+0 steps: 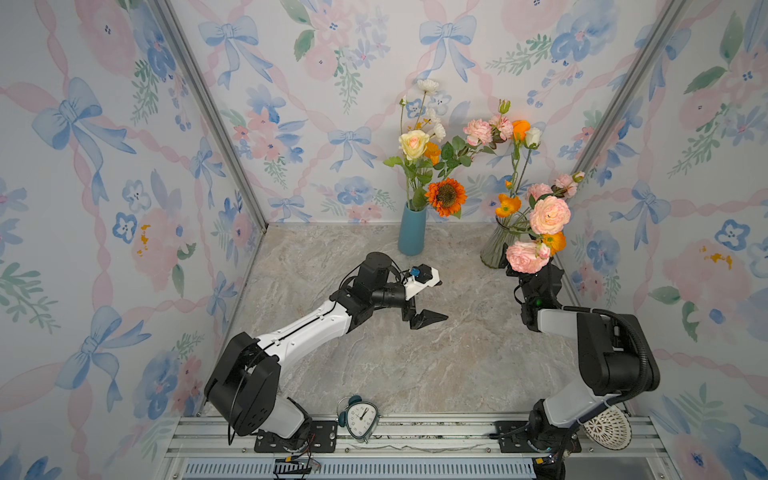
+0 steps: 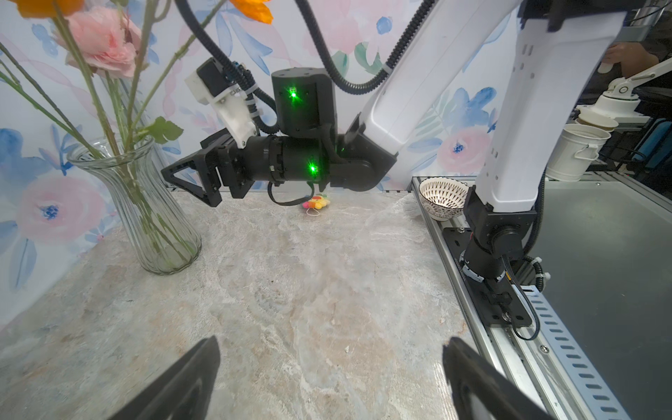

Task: Arrange the flowers into the vase
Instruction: 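Set the glass vase down and open the right gripper, then draw the right gripper back from the glass vase toward the robot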

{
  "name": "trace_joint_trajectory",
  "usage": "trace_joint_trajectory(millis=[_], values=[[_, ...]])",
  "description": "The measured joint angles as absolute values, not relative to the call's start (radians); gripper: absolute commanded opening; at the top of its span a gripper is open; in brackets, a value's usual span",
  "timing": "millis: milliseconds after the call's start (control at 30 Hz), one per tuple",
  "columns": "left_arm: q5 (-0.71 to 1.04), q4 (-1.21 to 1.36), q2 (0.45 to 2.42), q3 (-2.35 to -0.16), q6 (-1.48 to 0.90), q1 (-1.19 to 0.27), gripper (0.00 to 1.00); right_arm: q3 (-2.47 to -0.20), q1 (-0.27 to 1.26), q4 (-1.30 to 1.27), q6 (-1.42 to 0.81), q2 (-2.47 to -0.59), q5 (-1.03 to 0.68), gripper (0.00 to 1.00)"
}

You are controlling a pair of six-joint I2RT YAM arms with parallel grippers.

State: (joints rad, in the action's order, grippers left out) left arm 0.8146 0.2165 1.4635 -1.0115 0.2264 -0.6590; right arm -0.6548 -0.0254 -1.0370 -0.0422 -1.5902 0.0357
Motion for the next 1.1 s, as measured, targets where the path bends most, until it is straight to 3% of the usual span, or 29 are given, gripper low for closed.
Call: trace_joint_trajectory(millis=[367, 567, 867, 1100], values=[[0.757, 0.273, 1.362, -0.968, 0.223, -0.591, 0.98, -0.595, -0.023, -0.608, -0.063, -1.173, -0.086, 0.97], [0.739, 0.323, 1.324, -0.944, 0.212, -0.567, 0.98, -0.609, -0.017, -0.355, -0.077, -1.102, -0.145, 0.97], [0.737, 0.329, 1.321, -0.942, 0.205, -0.553, 0.98, -0.601, -0.011, -0.175, -0.096, -0.965, -0.138, 0.97], [0.737, 0.336, 1.319, -0.94, 0.205, -0.549, 0.98, -0.612, -0.023, -0.055, -0.105, -1.034, -0.093, 0.97]])
